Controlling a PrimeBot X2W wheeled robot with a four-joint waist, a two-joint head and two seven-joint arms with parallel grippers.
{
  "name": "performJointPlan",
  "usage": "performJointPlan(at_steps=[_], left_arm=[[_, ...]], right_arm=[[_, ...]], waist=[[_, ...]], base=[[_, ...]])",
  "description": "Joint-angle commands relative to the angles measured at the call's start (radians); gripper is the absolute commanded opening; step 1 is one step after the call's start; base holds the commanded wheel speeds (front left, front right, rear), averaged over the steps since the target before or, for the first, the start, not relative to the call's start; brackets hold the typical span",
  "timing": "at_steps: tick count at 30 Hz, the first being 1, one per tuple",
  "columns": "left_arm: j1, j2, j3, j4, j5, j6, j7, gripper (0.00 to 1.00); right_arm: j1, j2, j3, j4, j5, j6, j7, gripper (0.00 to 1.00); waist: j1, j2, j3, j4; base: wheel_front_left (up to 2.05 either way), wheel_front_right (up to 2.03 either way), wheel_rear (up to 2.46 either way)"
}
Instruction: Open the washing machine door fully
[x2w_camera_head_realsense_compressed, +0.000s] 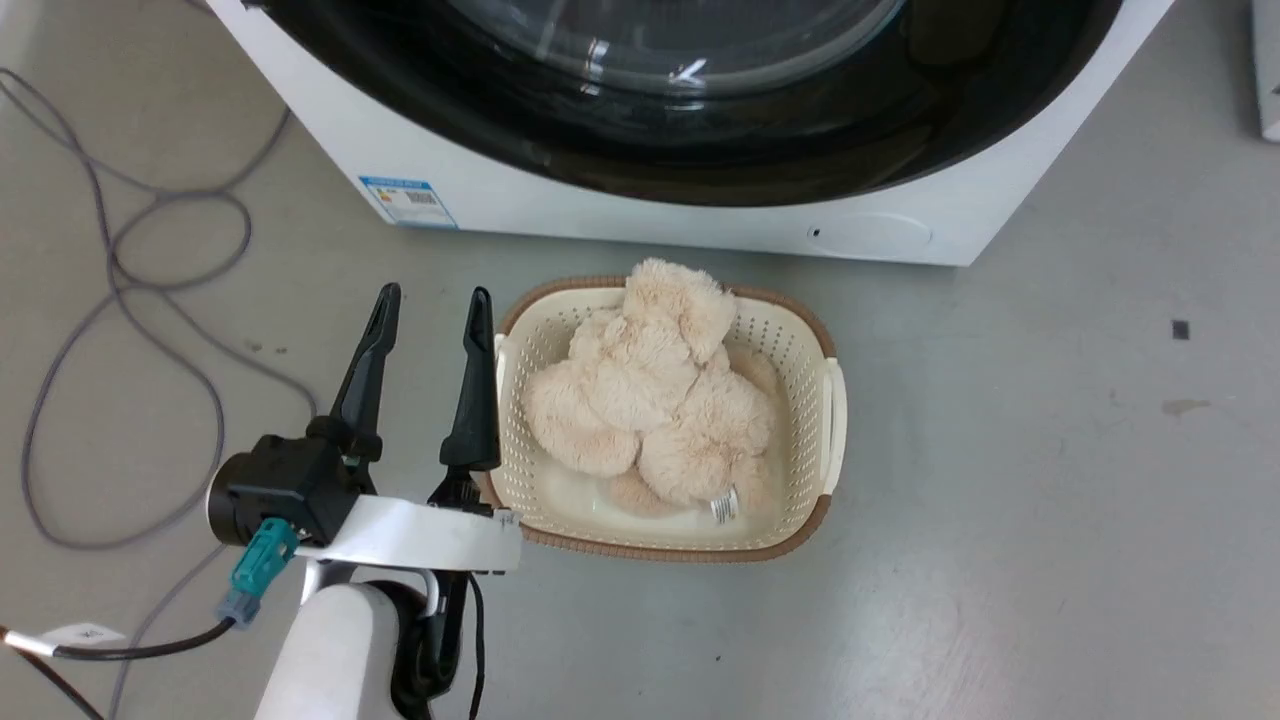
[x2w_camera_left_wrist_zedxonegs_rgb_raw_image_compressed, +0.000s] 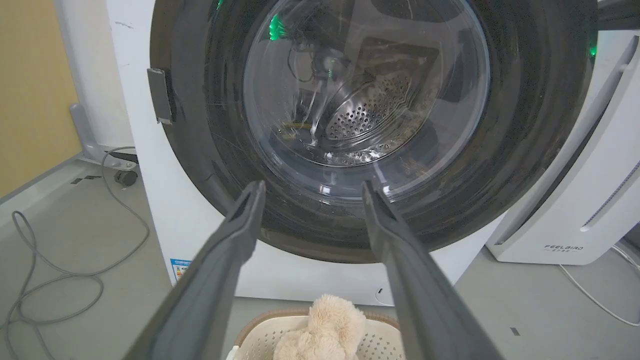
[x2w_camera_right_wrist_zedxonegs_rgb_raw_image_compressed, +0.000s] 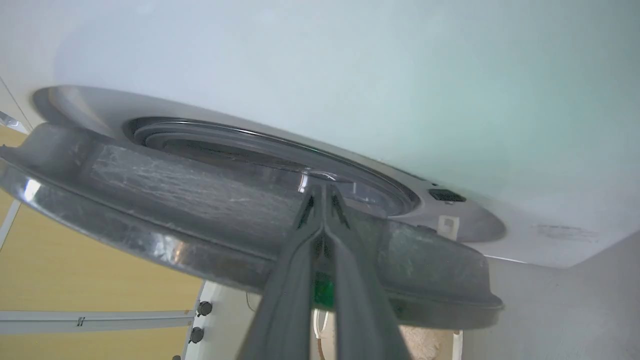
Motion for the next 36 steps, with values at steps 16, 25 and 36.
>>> performJointPlan(at_steps=[16,25,36], left_arm=[[-0.028,0.001,-0.017,0.014,-0.019,0.01,-0.015,1.0],[-0.003,0.001,-0.019,0.04,0.009,0.003,-0.015,1.0],[0.058,0.001,-0.021,0.091,0.029,-0.002,-0.015,1.0]], right_arm=[[0.003,0.0,0.056,-0.006,0.075,0.001,0.214,0.0],[0.119,-0.008,0.053,-0.075,0.105,0.001,0.282,0.0],[0.343,-0.028,0.039,-0.211,0.157,0.001,0.317,0.0]], waist=[[-0.0001,0.0,-0.006,0.007],[-0.0001,0.0,-0.06,0.003],[-0.0001,0.0,-0.181,0.009]], base=[[0.0,0.0,0.0],[0.0,0.0,0.0],[0.0,0.0,0.0]])
